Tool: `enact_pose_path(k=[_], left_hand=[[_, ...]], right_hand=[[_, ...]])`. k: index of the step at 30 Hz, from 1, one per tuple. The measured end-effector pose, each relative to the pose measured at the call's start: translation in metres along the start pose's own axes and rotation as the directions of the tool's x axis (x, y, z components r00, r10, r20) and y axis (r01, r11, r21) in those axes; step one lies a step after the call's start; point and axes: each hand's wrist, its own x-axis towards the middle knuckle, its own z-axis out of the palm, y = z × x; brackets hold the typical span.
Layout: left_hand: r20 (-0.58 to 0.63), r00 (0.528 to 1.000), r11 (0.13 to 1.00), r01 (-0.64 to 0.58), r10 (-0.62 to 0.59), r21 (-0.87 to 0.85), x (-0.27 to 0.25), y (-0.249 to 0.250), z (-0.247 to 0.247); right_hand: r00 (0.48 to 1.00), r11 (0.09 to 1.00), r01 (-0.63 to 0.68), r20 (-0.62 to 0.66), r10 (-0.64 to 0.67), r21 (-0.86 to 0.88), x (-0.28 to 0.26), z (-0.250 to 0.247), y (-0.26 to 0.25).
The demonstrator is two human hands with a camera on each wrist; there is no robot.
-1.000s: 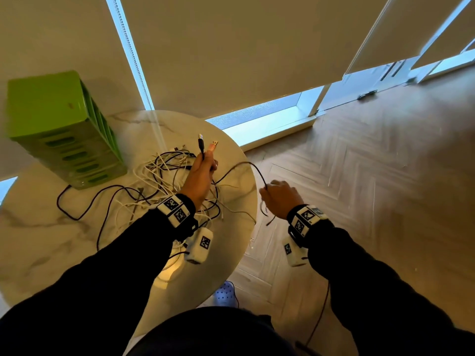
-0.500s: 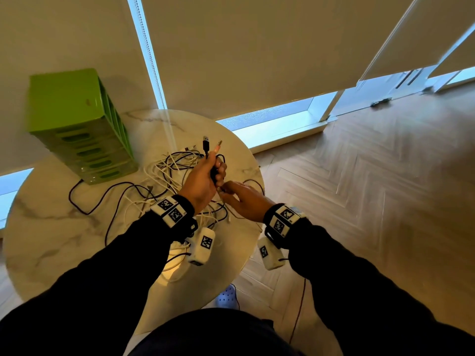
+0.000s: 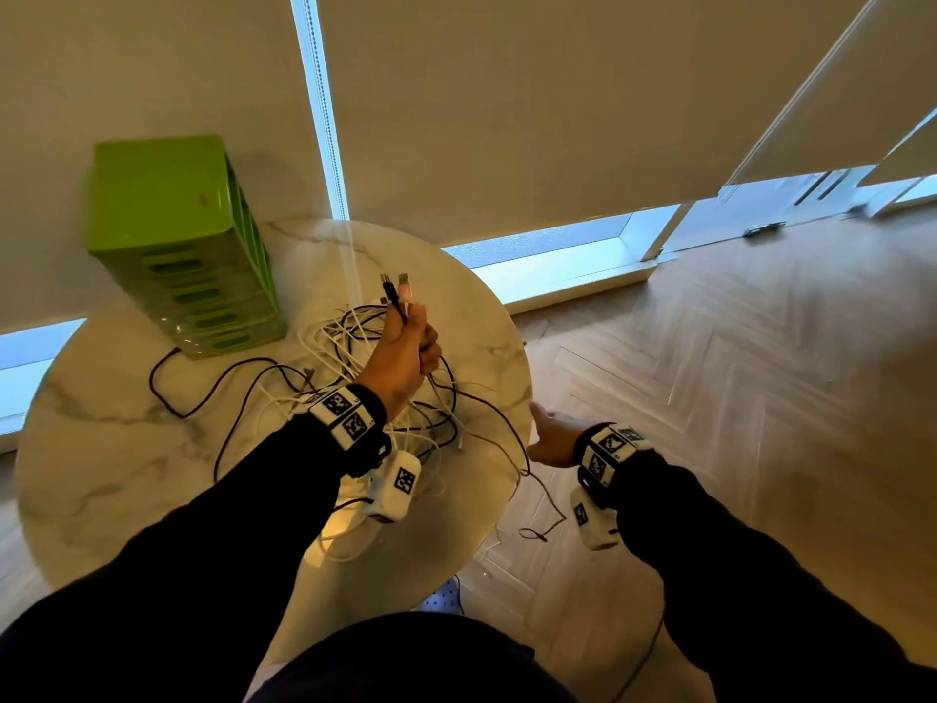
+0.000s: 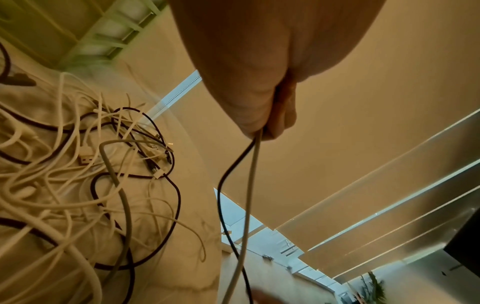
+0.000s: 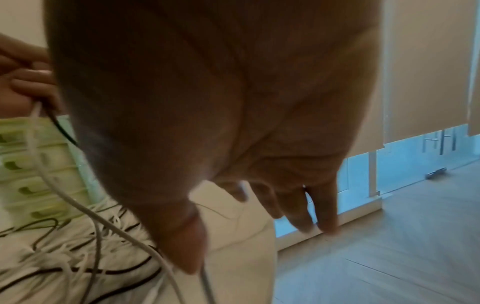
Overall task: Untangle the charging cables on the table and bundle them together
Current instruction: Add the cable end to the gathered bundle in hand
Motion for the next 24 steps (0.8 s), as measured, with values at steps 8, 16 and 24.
enact_pose_path(k=[8, 16, 24], left_hand=[[0.177, 0.970, 0.983, 0.177, -0.166, -0.051, -0.012, 0.008, 0.015], [0.147, 0.982, 0.989, 0.130, -0.120, -0.064, -0.012, 0.042, -0.031], [-0.215, 0.975, 0.990, -0.078, 0.051, -0.120, 0.003, 0.048, -0.030]], right_hand=[[0.825, 0.799, 0.565, -0.156, -0.543, 0.206, -0.018, -0.013, -0.078], [0.937, 0.923, 0.347, -0.102, -0.334, 0.165, 0.006, -0.022, -0.029], [0.867, 0.855, 0.423, -0.137, -0.478, -0.301, -0.008, 0.016, -0.068]])
